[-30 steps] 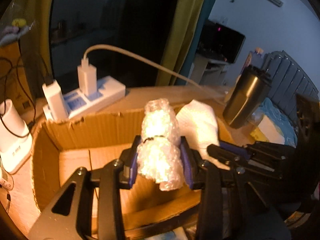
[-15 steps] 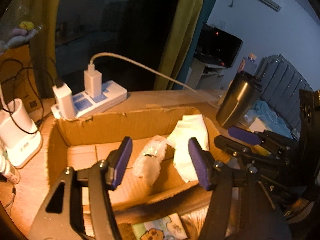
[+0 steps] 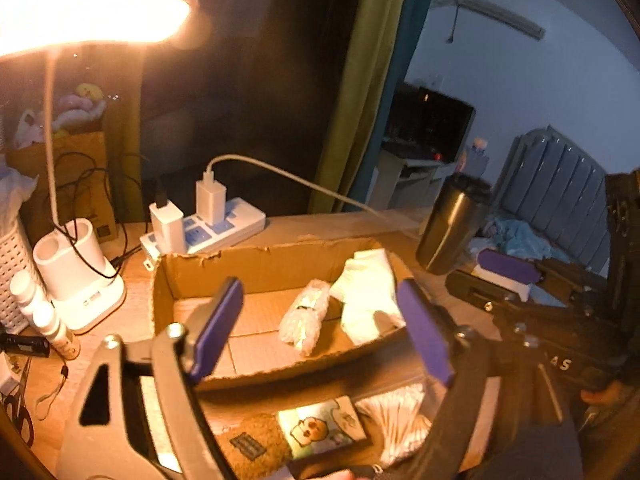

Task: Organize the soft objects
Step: 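Open both grippers to drop the bubble wrap and white cloth into the box, then move the right gripper to the cotton swab bag while the left approaches the brown fuzzy pad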

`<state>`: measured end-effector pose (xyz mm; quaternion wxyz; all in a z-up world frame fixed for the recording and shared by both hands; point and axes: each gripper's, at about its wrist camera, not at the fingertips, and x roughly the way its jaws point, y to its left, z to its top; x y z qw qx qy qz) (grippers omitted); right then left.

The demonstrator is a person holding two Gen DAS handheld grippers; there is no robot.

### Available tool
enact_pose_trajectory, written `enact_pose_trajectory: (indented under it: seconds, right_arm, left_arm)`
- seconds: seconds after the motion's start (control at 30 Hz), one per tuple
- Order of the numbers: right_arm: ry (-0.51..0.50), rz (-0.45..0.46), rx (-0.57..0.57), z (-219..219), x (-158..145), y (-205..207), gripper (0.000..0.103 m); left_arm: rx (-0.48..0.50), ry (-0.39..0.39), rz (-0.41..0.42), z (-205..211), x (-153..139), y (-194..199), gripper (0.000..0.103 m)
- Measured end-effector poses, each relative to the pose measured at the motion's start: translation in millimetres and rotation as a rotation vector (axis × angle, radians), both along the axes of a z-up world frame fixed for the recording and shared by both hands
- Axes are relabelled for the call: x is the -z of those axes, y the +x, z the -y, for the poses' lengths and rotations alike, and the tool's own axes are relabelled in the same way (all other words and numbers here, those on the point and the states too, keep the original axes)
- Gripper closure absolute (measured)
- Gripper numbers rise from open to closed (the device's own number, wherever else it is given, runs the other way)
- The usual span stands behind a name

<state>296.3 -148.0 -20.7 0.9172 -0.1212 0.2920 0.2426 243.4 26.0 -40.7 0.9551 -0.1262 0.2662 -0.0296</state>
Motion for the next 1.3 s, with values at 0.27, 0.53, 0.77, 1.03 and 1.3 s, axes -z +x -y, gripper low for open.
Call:
enact_pose_trajectory:
  seconds: [0.27,0.53,0.77,1.03,1.3]
  right_arm:
    - [0.007,0.047,0.012,2,-20,-31,0.045]
    - [0.008,0.094,0.035,3,-37,-61,0.044]
    - [0.014,0.103,0.038,3,-39,-79,0.043]
    - [0.023,0.088,0.03,4,-29,-94,0.043]
    - [-0.001,0.062,0.009,1,-10,-95,0.043]
  left_arm:
    - [0.011,0.018,0.035,-6,-17,-29,0.021]
    - [0.005,0.047,0.065,-11,-33,-60,0.021]
    - [-0.005,0.069,0.06,-17,-32,-80,0.021]
    - [-0.021,0.103,0.031,-23,-19,-94,0.021]
    - [-0.079,0.175,0.003,-23,0,-101,0.021]
